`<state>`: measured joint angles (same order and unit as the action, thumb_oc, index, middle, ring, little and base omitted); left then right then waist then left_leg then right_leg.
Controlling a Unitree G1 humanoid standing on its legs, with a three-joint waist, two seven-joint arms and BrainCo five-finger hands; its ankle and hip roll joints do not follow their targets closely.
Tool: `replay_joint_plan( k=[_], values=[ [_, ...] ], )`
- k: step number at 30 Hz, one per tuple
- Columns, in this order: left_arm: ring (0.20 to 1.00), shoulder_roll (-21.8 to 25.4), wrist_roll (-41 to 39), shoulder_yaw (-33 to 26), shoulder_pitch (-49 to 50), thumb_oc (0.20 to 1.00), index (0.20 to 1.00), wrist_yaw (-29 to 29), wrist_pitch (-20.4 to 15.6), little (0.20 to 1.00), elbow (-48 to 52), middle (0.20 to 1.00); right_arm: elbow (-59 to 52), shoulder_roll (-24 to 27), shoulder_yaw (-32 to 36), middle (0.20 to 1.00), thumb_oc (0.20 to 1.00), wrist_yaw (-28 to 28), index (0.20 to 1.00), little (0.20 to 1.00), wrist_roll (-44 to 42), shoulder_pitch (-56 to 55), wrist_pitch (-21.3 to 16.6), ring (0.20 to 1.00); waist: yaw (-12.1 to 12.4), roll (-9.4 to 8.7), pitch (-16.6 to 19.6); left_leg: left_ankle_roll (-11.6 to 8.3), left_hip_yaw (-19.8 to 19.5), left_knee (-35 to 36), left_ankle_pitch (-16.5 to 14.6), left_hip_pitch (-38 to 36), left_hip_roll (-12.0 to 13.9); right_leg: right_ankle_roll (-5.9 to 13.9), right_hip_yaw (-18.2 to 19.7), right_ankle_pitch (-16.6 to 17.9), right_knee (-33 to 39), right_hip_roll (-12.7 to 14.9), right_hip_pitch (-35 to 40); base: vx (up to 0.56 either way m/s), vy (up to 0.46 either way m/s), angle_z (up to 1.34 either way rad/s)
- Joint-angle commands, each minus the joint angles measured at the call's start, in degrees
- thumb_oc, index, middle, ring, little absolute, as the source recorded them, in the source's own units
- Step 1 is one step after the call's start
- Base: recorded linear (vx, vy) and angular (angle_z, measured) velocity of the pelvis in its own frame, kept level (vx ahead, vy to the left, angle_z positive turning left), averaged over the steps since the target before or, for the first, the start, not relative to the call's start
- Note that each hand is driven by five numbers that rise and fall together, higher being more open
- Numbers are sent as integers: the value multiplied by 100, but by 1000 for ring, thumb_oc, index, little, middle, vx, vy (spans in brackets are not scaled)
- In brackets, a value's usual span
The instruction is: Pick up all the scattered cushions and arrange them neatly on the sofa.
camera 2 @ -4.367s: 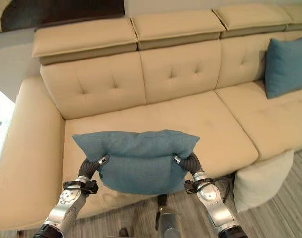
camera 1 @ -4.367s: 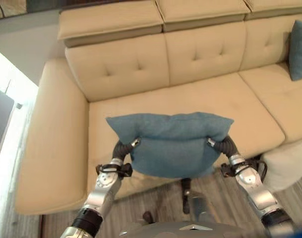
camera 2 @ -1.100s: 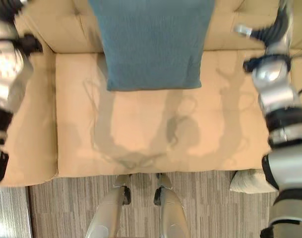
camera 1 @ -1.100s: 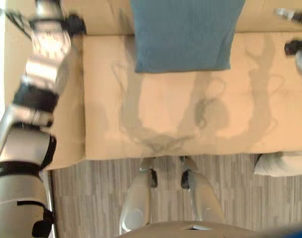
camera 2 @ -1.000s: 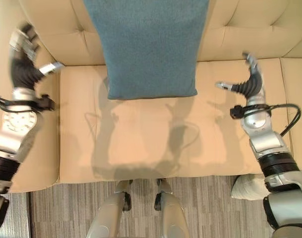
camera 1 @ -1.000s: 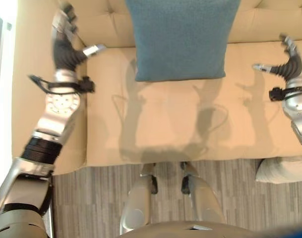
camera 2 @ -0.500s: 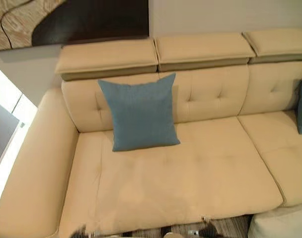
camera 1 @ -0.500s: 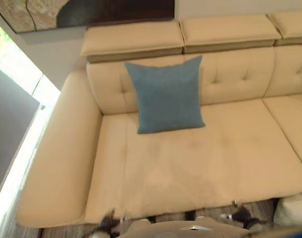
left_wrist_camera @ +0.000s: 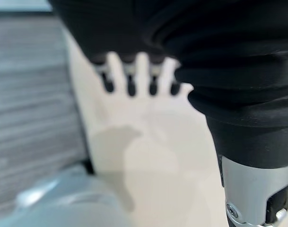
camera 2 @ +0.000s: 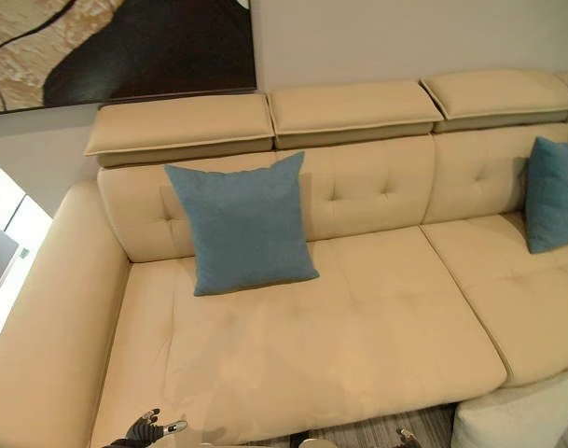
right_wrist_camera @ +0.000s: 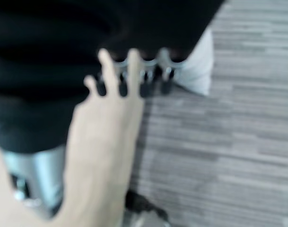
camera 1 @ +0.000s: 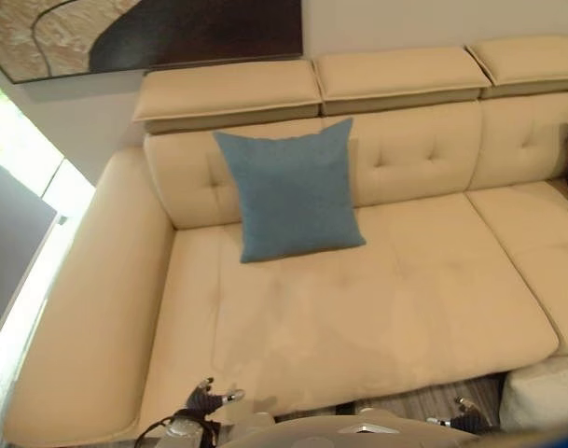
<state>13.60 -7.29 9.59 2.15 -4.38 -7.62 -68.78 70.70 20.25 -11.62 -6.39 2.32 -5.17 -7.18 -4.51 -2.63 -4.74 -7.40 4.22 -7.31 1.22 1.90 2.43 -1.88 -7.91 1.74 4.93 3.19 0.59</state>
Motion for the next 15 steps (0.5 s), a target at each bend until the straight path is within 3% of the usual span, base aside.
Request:
replay_joint_plan(
  k=[1,2,3,4,7,9,11,15],
  values=[
    [1000,145,-29,-44,-180,1000,1000,47,-49,1000,85,1000,15,92,71,1000,1000,85,1000,1000,-159,213,99,1000,28,11,-112,234,-401,69,-379,-583,-244,885,286,301,-302,-20,-318,-46,51,-34],
    [1000,145,-29,-44,-180,1000,1000,47,-49,1000,85,1000,15,92,71,1000,1000,85,1000,1000,-159,213,99,1000,28,11,-113,234,-401,69,-379,-584,-244,885,286,301,-302,-20,-318,-181,199,-27],
    [1000,141,-23,19,-251,1000,1000,73,-43,1000,95,1000,29,135,104,1000,1000,58,1000,1000,-182,299,146,1000,-54,46,-129,417,-203,641,-587,-751,-327,1019,352,510,-361,108,-605,-264,276,-28],
    [1000,173,-22,40,-294,1000,1000,78,-49,1000,107,1000,48,156,70,1000,1000,73,1000,1000,-116,368,157,1000,-48,31,-167,484,-214,752,-601,-751,-414,1100,364,649,-368,167,-735,-330,336,-11],
    [1000,263,48,9,-429,1000,1000,44,-62,1000,105,1000,28,185,21,1000,1000,42,1000,1000,-51,576,160,1000,-5,-5,-230,569,22,1062,-526,-767,-547,1357,371,978,-257,271,-1000,-186,172,-56],
    [1000,349,33,-35,-500,1000,1000,32,-58,1000,111,1000,17,132,7,1000,1000,48,1000,1000,-69,682,178,1000,29,-21,-276,608,112,1086,-476,-726,-563,1429,318,1066,-299,314,-1167,-248,119,-95],
    [1000,462,57,-53,-550,1000,1000,8,-35,1000,49,1000,119,93,-52,1000,1000,77,1000,1000,-83,767,197,1000,172,87,-347,732,243,1003,-296,-482,-433,1164,-75,290,-1431,305,-1035,-381,128,-56],
    [1000,399,-58,-154,-444,1000,1000,83,22,1000,-9,1000,215,-11,-2,1000,1000,97,1000,1000,-115,755,186,1000,472,156,-134,824,458,1031,-179,-321,-291,1061,-499,-303,-2226,394,-510,-183,-54,-75]
  ],
)
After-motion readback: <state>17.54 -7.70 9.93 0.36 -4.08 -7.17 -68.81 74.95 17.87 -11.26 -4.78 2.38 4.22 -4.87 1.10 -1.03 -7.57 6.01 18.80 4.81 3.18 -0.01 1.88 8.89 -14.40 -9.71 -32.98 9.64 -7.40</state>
